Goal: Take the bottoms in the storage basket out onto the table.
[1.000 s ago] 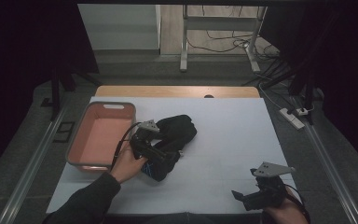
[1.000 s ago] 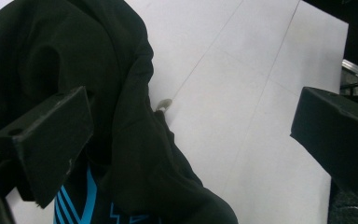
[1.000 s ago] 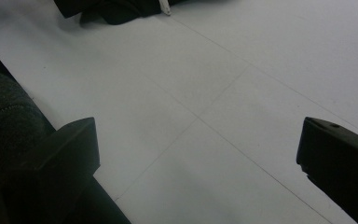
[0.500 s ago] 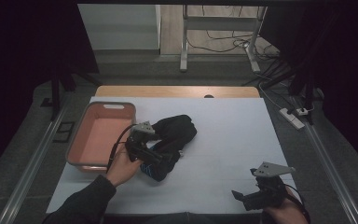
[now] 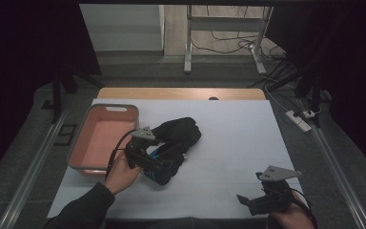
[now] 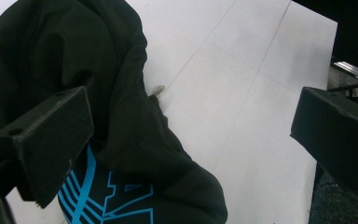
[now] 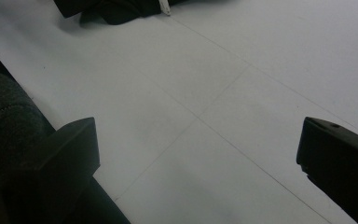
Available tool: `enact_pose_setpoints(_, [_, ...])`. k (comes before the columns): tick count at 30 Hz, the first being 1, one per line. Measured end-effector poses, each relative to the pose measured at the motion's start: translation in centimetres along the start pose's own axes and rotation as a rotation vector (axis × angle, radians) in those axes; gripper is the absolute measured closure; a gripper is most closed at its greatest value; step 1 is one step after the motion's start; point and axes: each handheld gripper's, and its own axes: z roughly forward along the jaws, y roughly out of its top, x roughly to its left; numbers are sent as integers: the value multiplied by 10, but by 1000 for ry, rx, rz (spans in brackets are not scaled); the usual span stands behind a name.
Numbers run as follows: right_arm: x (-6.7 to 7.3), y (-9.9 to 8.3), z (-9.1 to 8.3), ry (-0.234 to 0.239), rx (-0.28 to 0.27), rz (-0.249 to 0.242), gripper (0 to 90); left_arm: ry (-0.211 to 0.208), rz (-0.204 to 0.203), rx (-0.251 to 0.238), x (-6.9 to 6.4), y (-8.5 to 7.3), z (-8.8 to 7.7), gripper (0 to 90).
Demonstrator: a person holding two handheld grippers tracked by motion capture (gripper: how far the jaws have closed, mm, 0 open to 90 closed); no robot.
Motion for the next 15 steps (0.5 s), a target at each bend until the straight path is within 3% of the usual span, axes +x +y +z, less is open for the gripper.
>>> enact_pose_setpoints(15, [0,0,0,-1,-1,-1,0,5,-17,-1,-3,-9,-11,0])
